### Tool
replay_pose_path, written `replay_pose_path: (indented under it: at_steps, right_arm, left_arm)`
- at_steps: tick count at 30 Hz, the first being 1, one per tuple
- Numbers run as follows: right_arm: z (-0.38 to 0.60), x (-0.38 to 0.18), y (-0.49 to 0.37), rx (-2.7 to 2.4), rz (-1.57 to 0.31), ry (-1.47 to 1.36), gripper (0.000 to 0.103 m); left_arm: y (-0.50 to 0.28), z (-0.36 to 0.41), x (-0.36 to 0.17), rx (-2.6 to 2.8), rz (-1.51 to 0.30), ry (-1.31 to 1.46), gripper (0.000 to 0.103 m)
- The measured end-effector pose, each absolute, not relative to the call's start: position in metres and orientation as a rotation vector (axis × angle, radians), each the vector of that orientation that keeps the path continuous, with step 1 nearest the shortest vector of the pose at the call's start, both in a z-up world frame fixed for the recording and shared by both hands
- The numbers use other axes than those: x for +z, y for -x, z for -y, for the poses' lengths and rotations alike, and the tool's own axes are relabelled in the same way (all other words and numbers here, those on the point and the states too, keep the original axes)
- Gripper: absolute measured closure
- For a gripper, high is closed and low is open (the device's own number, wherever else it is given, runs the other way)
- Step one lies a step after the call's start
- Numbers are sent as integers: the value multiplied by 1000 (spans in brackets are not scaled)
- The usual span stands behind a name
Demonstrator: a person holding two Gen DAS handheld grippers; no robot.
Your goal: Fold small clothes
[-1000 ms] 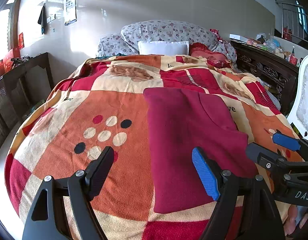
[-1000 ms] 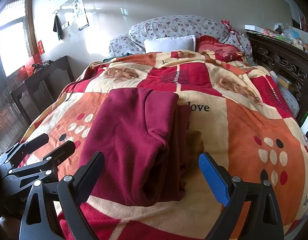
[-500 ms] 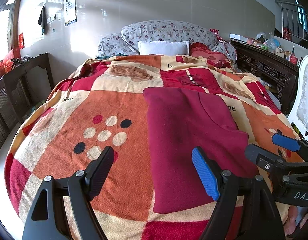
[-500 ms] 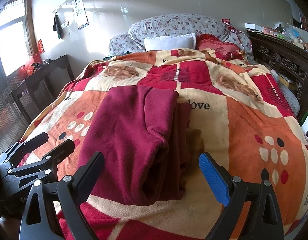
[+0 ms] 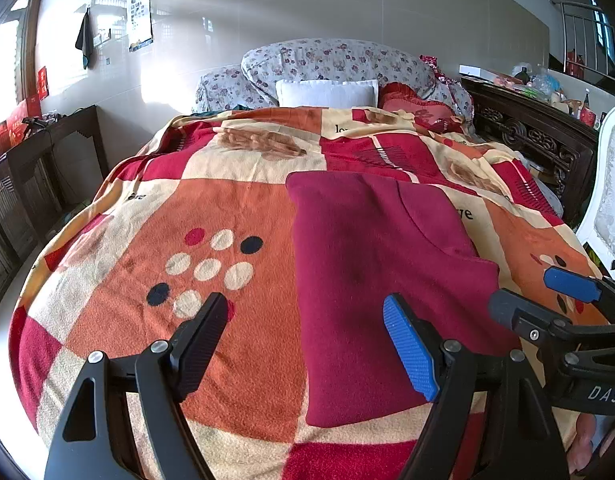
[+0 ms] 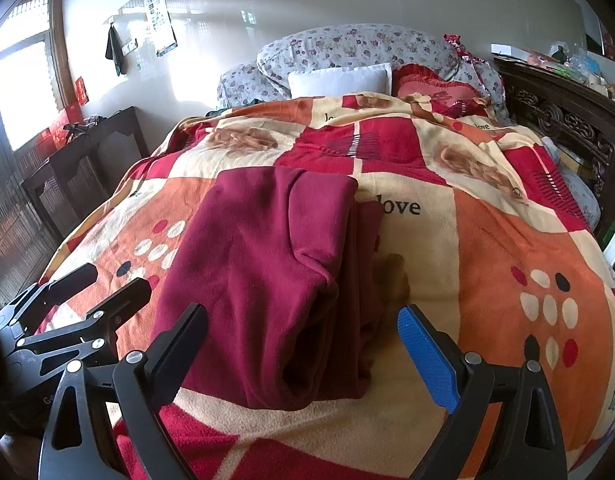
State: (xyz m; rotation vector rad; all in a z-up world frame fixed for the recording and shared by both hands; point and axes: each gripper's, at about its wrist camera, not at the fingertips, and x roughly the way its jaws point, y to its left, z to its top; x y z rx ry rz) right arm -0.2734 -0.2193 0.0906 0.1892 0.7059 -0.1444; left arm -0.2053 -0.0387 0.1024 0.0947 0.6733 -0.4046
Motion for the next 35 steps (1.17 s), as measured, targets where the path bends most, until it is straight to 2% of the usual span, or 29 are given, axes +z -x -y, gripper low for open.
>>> replay_pose_path:
  at_steps: [35]
  right_arm:
    - [232,82,266,-132,-742,-184,4]
  left_arm:
    - [196,33,91,-429,-670,-100,24]
